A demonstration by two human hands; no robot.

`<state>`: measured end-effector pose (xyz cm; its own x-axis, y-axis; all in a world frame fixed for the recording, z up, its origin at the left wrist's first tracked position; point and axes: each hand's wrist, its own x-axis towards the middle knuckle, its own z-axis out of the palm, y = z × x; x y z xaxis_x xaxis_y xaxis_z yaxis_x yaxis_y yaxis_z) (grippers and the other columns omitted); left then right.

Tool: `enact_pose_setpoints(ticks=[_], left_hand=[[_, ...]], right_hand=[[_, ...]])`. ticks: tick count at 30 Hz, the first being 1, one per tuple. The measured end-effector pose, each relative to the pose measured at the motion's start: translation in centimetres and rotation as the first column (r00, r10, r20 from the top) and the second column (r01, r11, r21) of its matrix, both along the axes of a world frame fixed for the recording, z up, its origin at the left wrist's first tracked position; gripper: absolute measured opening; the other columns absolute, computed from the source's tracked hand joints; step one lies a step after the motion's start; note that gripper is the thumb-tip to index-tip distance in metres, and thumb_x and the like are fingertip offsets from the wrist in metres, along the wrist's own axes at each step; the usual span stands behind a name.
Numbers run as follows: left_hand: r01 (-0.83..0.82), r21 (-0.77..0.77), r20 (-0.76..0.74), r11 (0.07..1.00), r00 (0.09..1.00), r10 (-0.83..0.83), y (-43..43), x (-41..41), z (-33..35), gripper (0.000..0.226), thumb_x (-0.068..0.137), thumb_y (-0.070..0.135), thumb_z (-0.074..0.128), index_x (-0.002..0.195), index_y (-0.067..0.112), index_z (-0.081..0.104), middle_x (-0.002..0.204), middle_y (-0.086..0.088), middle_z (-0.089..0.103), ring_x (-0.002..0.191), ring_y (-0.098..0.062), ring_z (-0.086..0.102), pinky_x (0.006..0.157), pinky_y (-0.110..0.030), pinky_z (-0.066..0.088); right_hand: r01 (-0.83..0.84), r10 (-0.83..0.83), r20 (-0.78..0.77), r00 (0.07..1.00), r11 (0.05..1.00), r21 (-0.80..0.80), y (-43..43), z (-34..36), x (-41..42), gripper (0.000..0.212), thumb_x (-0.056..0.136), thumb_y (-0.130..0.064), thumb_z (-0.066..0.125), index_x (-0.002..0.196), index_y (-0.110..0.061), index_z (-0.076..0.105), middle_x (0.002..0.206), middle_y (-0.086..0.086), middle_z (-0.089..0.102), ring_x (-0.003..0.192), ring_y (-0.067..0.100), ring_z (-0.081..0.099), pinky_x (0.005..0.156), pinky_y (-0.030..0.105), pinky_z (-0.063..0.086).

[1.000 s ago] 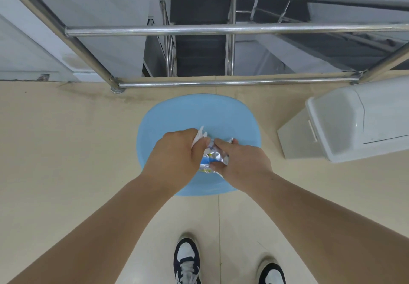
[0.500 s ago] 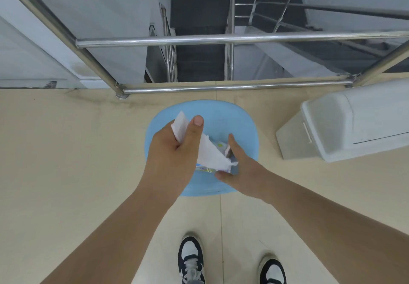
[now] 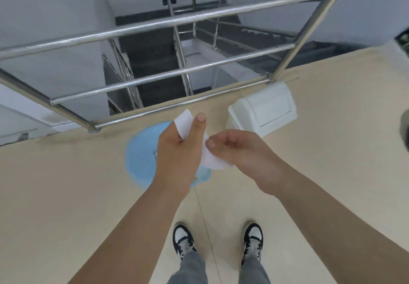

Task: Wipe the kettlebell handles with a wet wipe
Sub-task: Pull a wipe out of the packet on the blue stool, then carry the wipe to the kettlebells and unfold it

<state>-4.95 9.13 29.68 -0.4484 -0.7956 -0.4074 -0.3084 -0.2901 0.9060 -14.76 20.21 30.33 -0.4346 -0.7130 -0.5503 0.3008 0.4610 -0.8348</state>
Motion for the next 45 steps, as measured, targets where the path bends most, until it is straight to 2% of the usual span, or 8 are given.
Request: enact_pose_setpoints(ticks=[9, 14, 18, 22, 30, 34, 41, 45], left_hand=[[0.443, 0.121, 0.013, 0.889, 0.894, -0.447, 15.5, 0.2, 12.3, 0.023, 0.081, 0.050, 0.076, 0.086, 0.028, 0.073, 0.082, 0.003, 0.074, 0.075, -0.012, 0.067, 0.068, -0.029, 0.052], [0.486, 0.144, -0.019, 0.862, 0.872, -0.489, 27.5, -2.4, 16.4, 0.014, 0.088, 0.040, 0.073, 0.089, 0.026, 0.072, 0.090, 0.000, 0.075, 0.086, -0.020, 0.072, 0.080, -0.040, 0.058], [0.641, 0.100, -0.016, 0.761, 0.766, -0.643, 39.1, -6.0, 18.7, 0.017, 0.085, 0.043, 0.075, 0.086, 0.026, 0.071, 0.089, 0.001, 0.074, 0.082, -0.014, 0.072, 0.082, -0.043, 0.060], [0.850, 0.094, -0.019, 0.519, 0.523, -0.852, 50.3, -8.9, 20.0, 0.034, 0.079, 0.046, 0.080, 0.091, 0.016, 0.069, 0.092, -0.009, 0.074, 0.088, -0.026, 0.074, 0.085, -0.051, 0.058], [0.962, 0.273, -0.167, 0.031, 0.079, -0.983, 65.2, -16.4, 18.8, 0.028, 0.090, 0.010, 0.072, 0.116, 0.004, 0.067, 0.112, -0.016, 0.075, 0.106, -0.036, 0.071, 0.101, -0.058, 0.050], [0.927, 0.308, -0.217, -0.212, -0.149, -0.965, 73.3, -21.4, 18.0, 0.028, 0.093, 0.015, 0.069, 0.119, 0.006, 0.069, 0.118, -0.017, 0.073, 0.112, -0.034, 0.069, 0.103, -0.054, 0.050], [0.829, 0.294, -0.238, -0.475, -0.418, -0.877, 89.9, -25.9, 18.4, 0.023, 0.087, 0.022, 0.077, 0.093, 0.006, 0.061, 0.115, -0.030, 0.067, 0.093, -0.033, 0.069, 0.092, -0.054, 0.052], [0.782, 0.199, -0.194, -0.591, -0.559, -0.806, 100.3, -24.0, 18.8, 0.028, 0.084, 0.029, 0.081, 0.086, 0.009, 0.060, 0.090, -0.020, 0.067, 0.083, -0.027, 0.064, 0.078, -0.049, 0.052]], right_hand=[[0.344, -0.347, -0.046, 0.937, 0.937, -0.055, 18.1, 12.1, 2.5, 0.015, 0.102, -0.010, 0.063, 0.092, -0.002, 0.071, 0.083, 0.013, 0.075, 0.075, 0.021, 0.070, 0.087, 0.046, 0.059], [0.367, -0.362, 0.070, 0.930, 0.926, -0.086, 31.4, 16.0, 1.7, 0.020, 0.094, -0.017, 0.073, 0.106, -0.002, 0.066, 0.103, 0.022, 0.072, 0.092, 0.042, 0.072, 0.086, 0.045, 0.060], [0.529, -0.530, -0.015, 0.848, 0.847, -0.049, 43.1, 17.2, 1.9, 0.031, 0.086, -0.012, 0.082, 0.109, -0.001, 0.065, 0.102, 0.028, 0.072, 0.092, 0.035, 0.076, 0.086, 0.046, 0.062], [0.758, -0.759, -0.007, 0.650, 0.649, -0.066, 54.6, 17.7, 2.4, 0.013, 0.092, -0.008, 0.074, 0.100, 0.003, 0.071, 0.093, 0.026, 0.077, 0.089, 0.035, 0.077, 0.088, 0.048, 0.062], [0.991, -0.972, 0.191, 0.134, 0.132, -0.023, 70.3, 16.8, 0.0, 0.007, 0.098, -0.008, 0.063, 0.092, -0.004, 0.062, 0.091, 0.016, 0.074, 0.084, 0.030, 0.073, 0.077, 0.043, 0.059], [0.999, -0.979, 0.201, -0.045, -0.050, -0.021, 76.4, 16.1, -2.0, 0.011, 0.102, -0.013, 0.061, 0.097, -0.004, 0.062, 0.104, 0.025, 0.075, 0.092, 0.035, 0.074, 0.084, 0.050, 0.059], [0.879, -0.869, 0.128, -0.477, -0.476, 0.043, 88.1, 16.5, -0.7, 0.016, 0.102, -0.016, 0.061, 0.100, 0.000, 0.065, 0.102, 0.017, 0.075, 0.092, 0.032, 0.076, 0.080, 0.045, 0.062], [0.729, -0.732, -0.072, -0.677, -0.681, 0.069, 94.7, 17.4, 1.7, 0.024, 0.092, -0.023, 0.076, 0.113, -0.020, 0.064, 0.101, 0.004, 0.074, 0.090, 0.019, 0.073, 0.084, 0.044, 0.063]])
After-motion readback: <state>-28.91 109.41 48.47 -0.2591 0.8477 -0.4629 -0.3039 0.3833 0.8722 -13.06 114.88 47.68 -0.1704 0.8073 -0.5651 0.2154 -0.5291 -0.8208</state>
